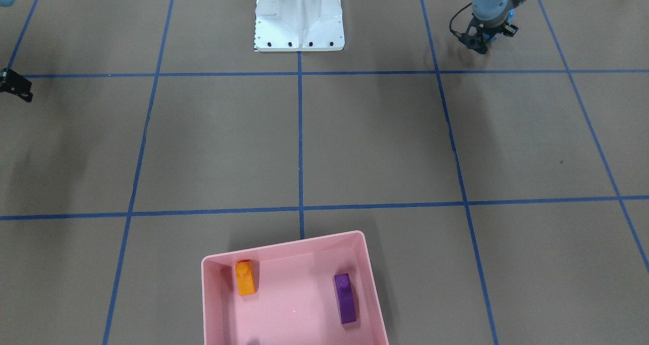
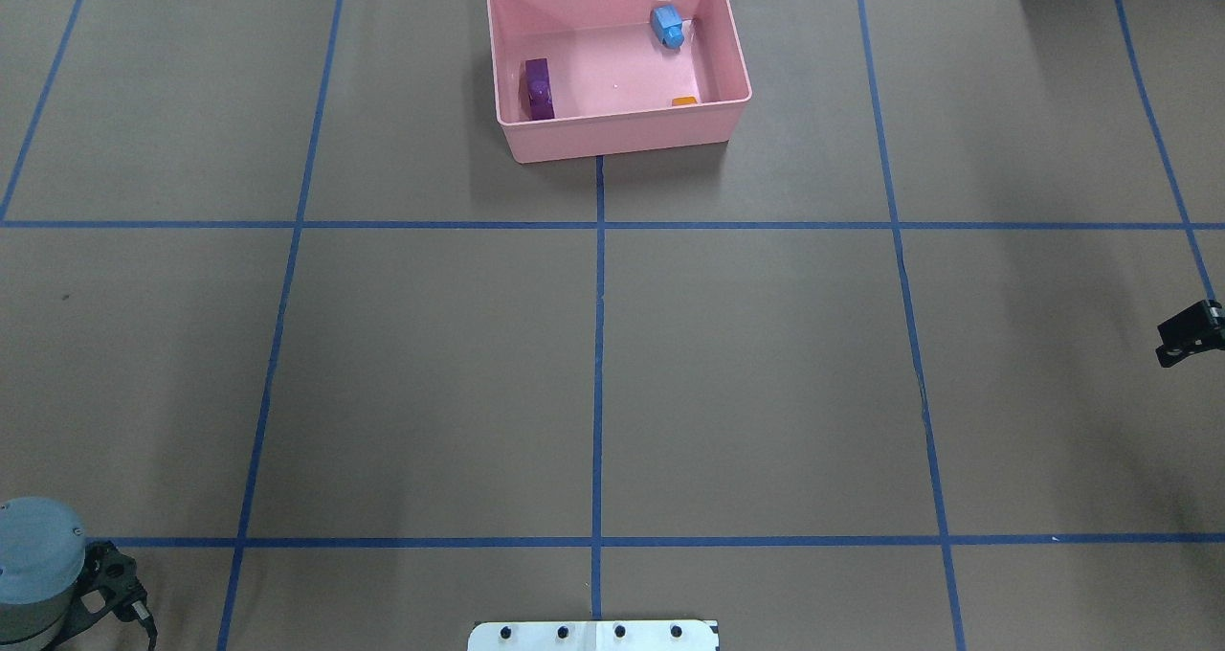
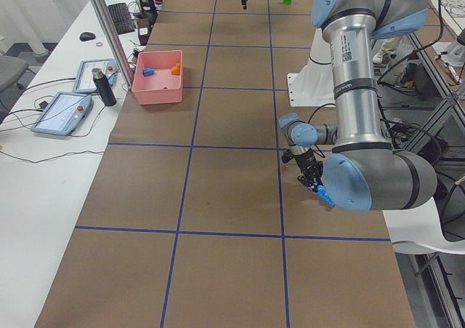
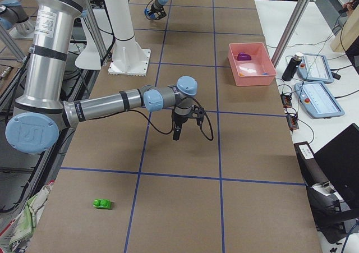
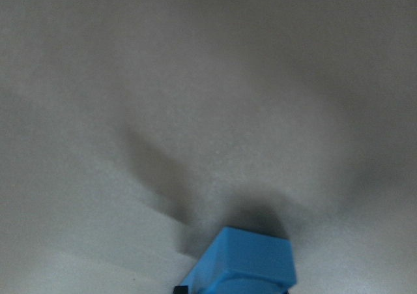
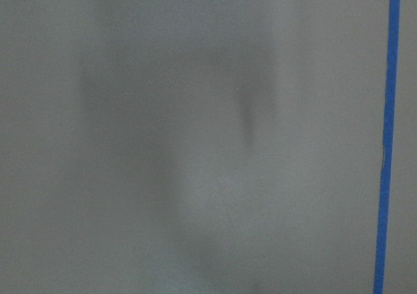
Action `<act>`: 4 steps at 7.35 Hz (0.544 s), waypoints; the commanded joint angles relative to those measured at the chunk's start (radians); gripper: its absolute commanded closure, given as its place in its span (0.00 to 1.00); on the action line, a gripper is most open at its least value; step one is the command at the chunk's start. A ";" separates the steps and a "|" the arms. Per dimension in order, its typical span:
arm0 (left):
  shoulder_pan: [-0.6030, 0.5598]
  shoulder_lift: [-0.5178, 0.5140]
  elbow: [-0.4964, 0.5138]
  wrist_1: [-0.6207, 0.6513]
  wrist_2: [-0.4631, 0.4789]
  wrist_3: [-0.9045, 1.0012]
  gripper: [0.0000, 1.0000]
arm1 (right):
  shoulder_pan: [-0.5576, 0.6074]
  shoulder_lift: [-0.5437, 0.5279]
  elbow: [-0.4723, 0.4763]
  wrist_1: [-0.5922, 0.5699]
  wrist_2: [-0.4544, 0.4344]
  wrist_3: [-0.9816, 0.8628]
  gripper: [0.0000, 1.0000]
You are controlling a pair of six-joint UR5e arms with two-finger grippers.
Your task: Put all blocks into box
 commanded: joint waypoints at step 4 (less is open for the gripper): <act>-0.020 0.080 -0.254 0.020 -0.039 -0.162 1.00 | 0.018 0.001 0.002 0.002 -0.001 -0.005 0.00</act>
